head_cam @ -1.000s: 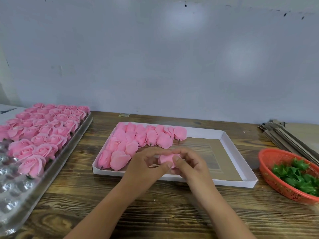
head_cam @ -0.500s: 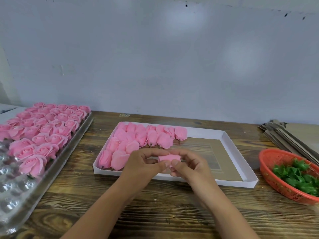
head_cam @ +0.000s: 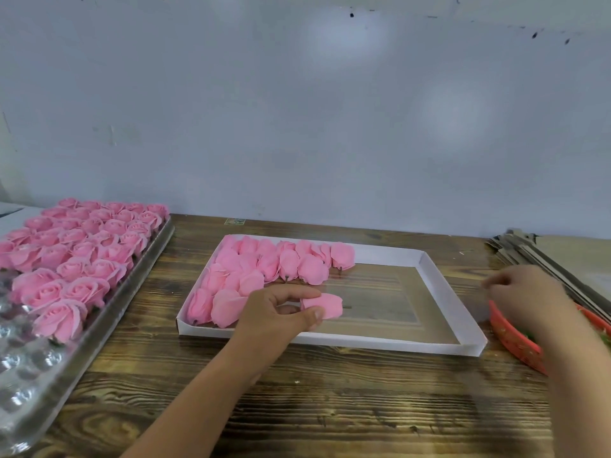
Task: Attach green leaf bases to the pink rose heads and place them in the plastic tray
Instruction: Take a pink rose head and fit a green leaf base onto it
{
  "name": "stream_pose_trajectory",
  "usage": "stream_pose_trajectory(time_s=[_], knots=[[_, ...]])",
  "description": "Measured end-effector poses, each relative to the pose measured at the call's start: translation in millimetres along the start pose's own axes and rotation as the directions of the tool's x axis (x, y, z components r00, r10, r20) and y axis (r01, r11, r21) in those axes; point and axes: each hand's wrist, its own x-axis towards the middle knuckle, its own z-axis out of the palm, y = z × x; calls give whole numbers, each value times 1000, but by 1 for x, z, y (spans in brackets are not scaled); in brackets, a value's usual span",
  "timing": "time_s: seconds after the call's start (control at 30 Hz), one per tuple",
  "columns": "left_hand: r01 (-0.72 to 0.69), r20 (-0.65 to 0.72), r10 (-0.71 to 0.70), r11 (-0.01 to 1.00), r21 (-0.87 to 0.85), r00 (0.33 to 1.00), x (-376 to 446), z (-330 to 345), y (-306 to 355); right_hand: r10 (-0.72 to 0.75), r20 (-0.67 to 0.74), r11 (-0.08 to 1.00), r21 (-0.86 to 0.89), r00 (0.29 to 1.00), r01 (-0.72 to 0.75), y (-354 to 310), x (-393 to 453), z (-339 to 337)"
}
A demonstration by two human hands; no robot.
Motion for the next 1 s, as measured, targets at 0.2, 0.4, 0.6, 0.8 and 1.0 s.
stream_pose_trajectory(time_s=[0.2,0.4,0.6,0.8,1.0], knots=[[8,8,-8,1000,-14,1000,0,1,-2,238,178,942,-282,955,-182,62,45,9],[14,22,-13,1000,-24,1000,0,2,-1,151,191,927,-369,970,-72,78,57,27],[18,20,-17,1000,-24,1000,-1,1,0,122,93,920,-384,988,-78,88,66,31],[3,33,-3,1000,-21,999,-1,1,0,-71,101,939,-330,992,101,94,69,26],[-10,37,12,1000,-28,999,-1,2,0,-43,129,898,-429,991,95,102,73,25]])
